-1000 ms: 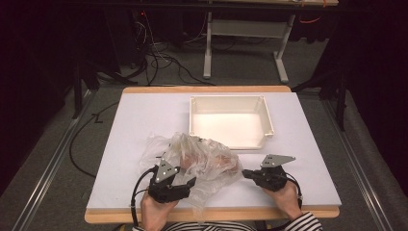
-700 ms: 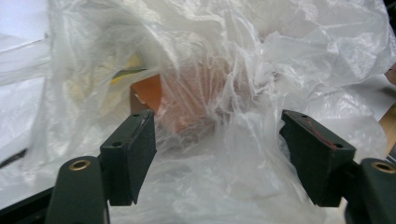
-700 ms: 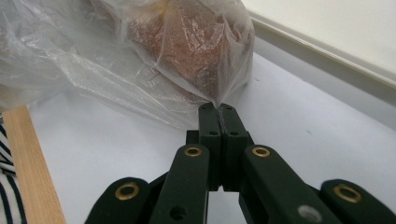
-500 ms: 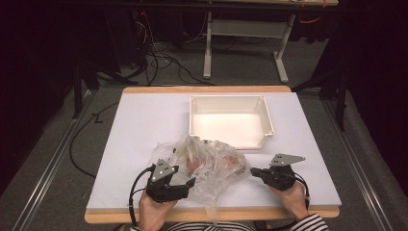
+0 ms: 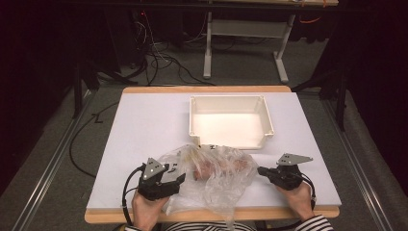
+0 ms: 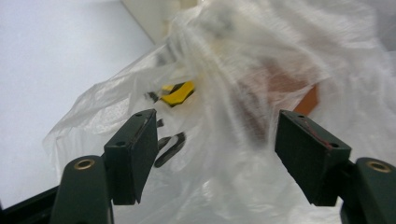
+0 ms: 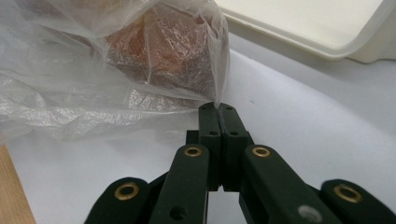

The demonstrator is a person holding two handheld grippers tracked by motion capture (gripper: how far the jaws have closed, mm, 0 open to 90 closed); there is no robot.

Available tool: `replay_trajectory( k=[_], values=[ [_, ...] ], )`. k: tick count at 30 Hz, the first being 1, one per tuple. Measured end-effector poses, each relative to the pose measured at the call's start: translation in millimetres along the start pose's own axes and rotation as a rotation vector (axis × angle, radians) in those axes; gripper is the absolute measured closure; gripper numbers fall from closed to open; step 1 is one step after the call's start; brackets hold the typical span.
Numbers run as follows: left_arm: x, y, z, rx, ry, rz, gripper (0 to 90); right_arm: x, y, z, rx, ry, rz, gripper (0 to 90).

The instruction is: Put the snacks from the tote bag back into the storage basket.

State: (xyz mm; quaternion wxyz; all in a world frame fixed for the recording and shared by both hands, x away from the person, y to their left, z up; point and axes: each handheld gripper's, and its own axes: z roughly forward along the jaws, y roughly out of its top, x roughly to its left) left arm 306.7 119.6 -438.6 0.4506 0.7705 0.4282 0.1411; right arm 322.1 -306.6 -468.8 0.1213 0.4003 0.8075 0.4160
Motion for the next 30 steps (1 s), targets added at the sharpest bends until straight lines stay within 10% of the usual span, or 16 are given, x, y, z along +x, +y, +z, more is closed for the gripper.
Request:
replay_trajectory(
  k=[8, 23, 30],
  values=[
    [5.2, -8.5, 18.1, 0.038, -0.005, -0.011, 35.8, 6.2, 2.3, -3.2, -0.012, -0.002, 0.003, 76.8],
    [2.4, -11.9, 37.4, 0.067, 0.015, 0.010, 39.4, 59.1, 34.2, -20.5, -0.132, 0.035, -0.150, 46.9],
    [1.5, -12.8, 41.8, 0.076, 0.018, 0.021, 38.8, 56.5, 44.0, -2.6, -0.087, 0.043, -0.149, 45.5]
  ],
)
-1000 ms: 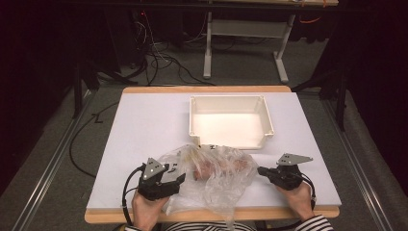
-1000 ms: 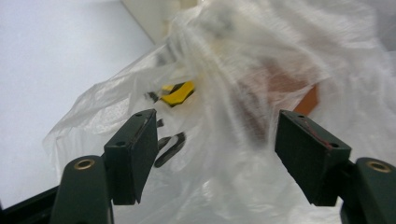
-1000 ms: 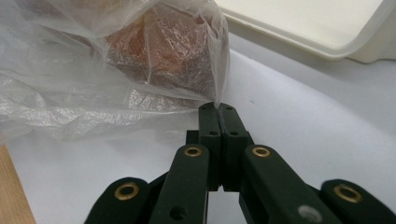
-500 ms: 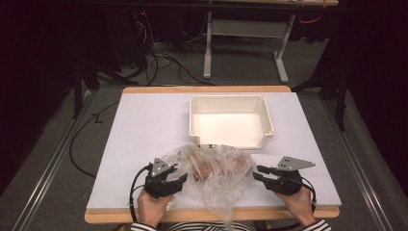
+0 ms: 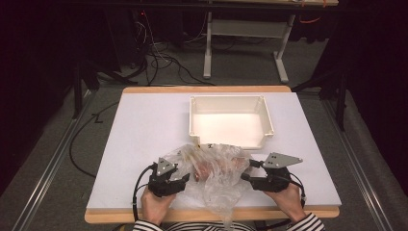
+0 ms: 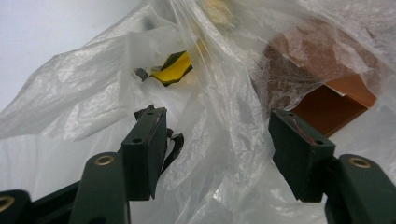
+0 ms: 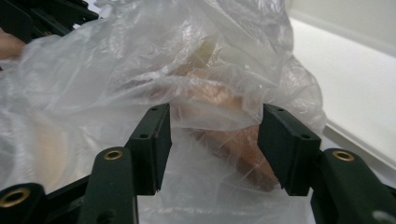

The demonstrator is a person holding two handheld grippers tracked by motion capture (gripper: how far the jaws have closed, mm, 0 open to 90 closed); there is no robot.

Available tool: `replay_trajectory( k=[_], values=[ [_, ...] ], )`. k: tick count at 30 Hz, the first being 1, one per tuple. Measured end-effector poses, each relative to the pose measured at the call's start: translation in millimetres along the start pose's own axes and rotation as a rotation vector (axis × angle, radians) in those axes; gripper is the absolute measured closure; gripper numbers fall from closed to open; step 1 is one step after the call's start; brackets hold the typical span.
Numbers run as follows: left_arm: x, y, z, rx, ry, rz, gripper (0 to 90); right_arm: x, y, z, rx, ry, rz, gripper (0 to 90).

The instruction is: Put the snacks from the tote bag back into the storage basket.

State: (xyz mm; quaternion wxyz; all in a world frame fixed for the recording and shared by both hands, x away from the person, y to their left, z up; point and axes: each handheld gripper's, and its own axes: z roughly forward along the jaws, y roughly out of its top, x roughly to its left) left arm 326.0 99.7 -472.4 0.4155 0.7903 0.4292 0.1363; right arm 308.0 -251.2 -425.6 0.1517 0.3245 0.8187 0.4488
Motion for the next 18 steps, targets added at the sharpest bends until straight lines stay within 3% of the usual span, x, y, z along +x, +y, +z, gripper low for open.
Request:
replay_trajectory(
  k=[5, 6, 10, 18],
  values=[
    [1.2, -2.6, 1.7, -0.003, 0.007, -0.003, 36.3, -2.3, -1.6, 15.1, 0.031, 0.020, -0.006, 65.8],
    [1.2, -2.6, 1.7, -0.003, 0.007, -0.003, 35.9, -2.3, -1.6, 15.1, 0.031, 0.020, -0.006, 65.8],
    [1.8, -4.5, 2.7, -0.011, 0.008, -0.004, 34.4, -4.2, -2.5, 18.0, 0.039, 0.029, -0.015, 90.0],
    [3.5, -7.7, 4.0, -0.018, 0.009, -0.007, 33.1, -12.2, -5.4, 9.0, 0.016, 0.004, 0.011, 90.0]
  ],
)
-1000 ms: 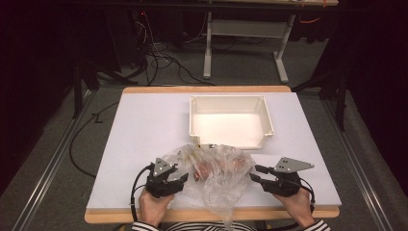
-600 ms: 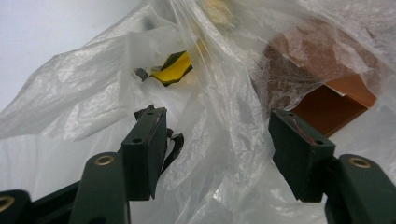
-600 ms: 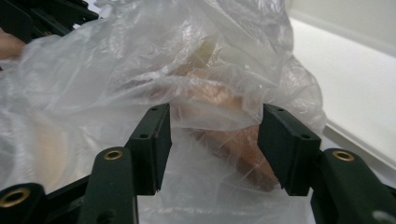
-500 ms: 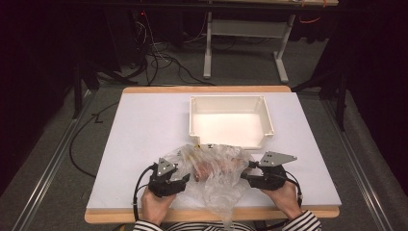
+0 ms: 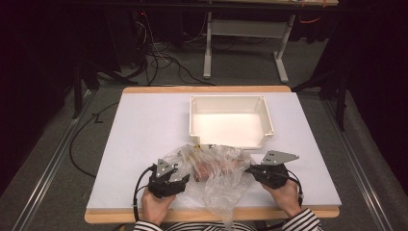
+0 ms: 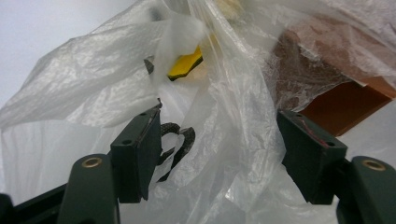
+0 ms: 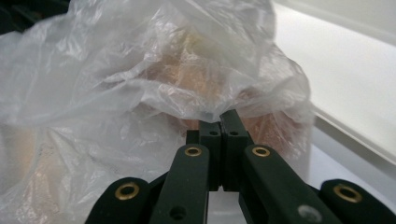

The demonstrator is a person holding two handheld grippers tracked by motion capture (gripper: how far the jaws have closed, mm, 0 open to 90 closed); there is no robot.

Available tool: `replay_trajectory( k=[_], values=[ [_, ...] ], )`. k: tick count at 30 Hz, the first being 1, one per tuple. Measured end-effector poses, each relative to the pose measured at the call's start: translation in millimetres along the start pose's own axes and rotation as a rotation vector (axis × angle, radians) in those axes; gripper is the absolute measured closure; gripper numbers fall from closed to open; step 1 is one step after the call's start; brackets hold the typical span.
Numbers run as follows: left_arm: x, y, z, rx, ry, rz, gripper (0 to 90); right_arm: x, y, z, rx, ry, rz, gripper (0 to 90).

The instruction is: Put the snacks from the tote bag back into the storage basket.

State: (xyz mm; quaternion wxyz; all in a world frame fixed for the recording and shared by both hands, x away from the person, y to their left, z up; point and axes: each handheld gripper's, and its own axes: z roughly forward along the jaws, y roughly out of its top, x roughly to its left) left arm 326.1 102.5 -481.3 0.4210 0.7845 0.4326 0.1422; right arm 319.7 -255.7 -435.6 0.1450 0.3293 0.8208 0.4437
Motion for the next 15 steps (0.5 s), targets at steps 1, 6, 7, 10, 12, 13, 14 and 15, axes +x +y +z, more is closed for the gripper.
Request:
replay_trajectory(
  k=[1, 6, 7, 10, 12, 13, 14, 15],
  values=[
    [0.2, -0.4, 0.3, 0.000, 0.001, 0.000, 32.9, -4.7, -1.4, -3.7, -0.003, -0.019, 0.016, 90.0],
    [0.4, -1.6, 1.6, 0.005, 0.005, 0.006, 32.8, -15.5, -5.2, -8.8, -0.006, -0.048, 0.044, 90.0],
    [0.3, -1.8, 2.3, 0.007, 0.008, 0.009, 32.7, -21.0, -7.4, -11.3, -0.004, -0.065, 0.064, 90.0],
    [-0.2, -2.6, 3.7, 0.010, 0.009, 0.010, 32.7, -26.0, -9.4, -12.4, -0.005, -0.082, 0.078, 90.0],
    [0.6, -4.4, 4.6, 0.013, 0.006, 0.006, 32.7, -33.6, -13.5, -12.7, 0.007, -0.106, 0.108, 90.0],
    [0.8, -5.8, 4.5, 0.003, 0.008, 0.002, 32.7, -38.4, -16.5, -12.4, 0.012, -0.116, 0.122, 90.0],
    [1.1, -6.1, 4.3, 0.002, 0.007, 0.001, 32.9, -44.0, -20.6, -11.6, 0.024, -0.130, 0.145, 90.0],
    [1.1, -6.0, 4.3, 0.002, 0.006, 0.000, 32.8, -47.1, -23.1, -11.0, 0.036, -0.138, 0.160, 90.0]
  ],
)
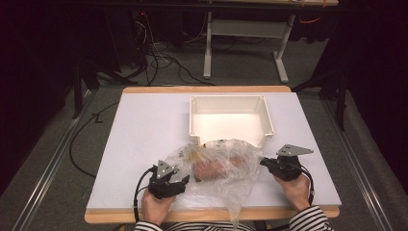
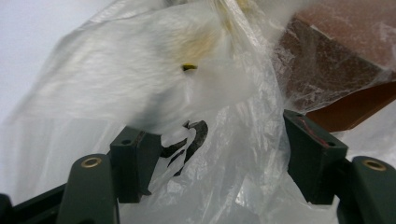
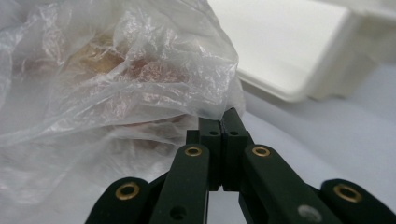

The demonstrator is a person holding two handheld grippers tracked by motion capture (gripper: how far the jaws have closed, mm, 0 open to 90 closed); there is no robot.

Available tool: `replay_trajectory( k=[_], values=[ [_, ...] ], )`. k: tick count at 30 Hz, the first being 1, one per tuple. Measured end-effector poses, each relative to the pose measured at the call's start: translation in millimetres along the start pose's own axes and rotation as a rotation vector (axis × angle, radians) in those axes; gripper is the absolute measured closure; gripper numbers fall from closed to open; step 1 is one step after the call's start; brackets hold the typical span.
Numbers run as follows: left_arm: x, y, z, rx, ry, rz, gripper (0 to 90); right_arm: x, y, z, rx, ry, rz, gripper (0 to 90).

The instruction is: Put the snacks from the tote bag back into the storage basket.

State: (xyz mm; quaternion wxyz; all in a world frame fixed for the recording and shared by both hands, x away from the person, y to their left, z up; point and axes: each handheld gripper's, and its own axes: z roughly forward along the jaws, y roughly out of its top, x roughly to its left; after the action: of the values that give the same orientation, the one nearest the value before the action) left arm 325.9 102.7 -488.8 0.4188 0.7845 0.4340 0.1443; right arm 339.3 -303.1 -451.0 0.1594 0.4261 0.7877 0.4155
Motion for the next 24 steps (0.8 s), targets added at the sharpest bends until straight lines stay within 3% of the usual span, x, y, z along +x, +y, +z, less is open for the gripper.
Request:
replay_trajectory(
  k=[2, 6, 9, 10, 12, 16, 20, 24],
  values=[
    [-0.2, 0.0, 0.2, -0.001, 0.001, 0.001, 32.8, -11.1, -8.9, 5.9, 0.046, -0.025, 0.044, 90.0],
    [-0.5, -0.2, 0.2, 0.000, 0.003, 0.006, 32.9, -12.1, -12.9, 6.8, 0.057, -0.022, 0.059, 86.5],
    [-0.9, -0.6, 0.1, -0.001, 0.004, 0.009, 33.0, -6.0, -9.7, -3.1, 0.017, -0.007, 0.056, 72.1],
    [-1.0, -0.7, 0.1, -0.002, 0.005, 0.009, 33.0, 0.2, -5.9, -13.9, -0.019, 0.001, 0.047, 66.9],
    [-1.3, -0.9, 0.2, -0.003, 0.006, 0.008, 33.0, 2.6, -4.7, -18.5, -0.029, 0.003, 0.043, 65.4],
    [-1.6, -0.8, 0.6, -0.004, 0.005, 0.010, 33.2, 22.0, 4.2, -46.2, -0.094, 0.022, -0.023, 59.9],
    [-2.0, -0.8, 0.7, -0.003, 0.008, 0.012, 33.2, 32.4, 9.4, -56.3, -0.123, 0.051, -0.047, 56.6],
    [-2.4, -0.5, 0.9, -0.001, 0.010, 0.015, 33.2, 53.7, 21.2, -54.3, -0.132, 0.117, -0.110, 49.2]
  ],
)
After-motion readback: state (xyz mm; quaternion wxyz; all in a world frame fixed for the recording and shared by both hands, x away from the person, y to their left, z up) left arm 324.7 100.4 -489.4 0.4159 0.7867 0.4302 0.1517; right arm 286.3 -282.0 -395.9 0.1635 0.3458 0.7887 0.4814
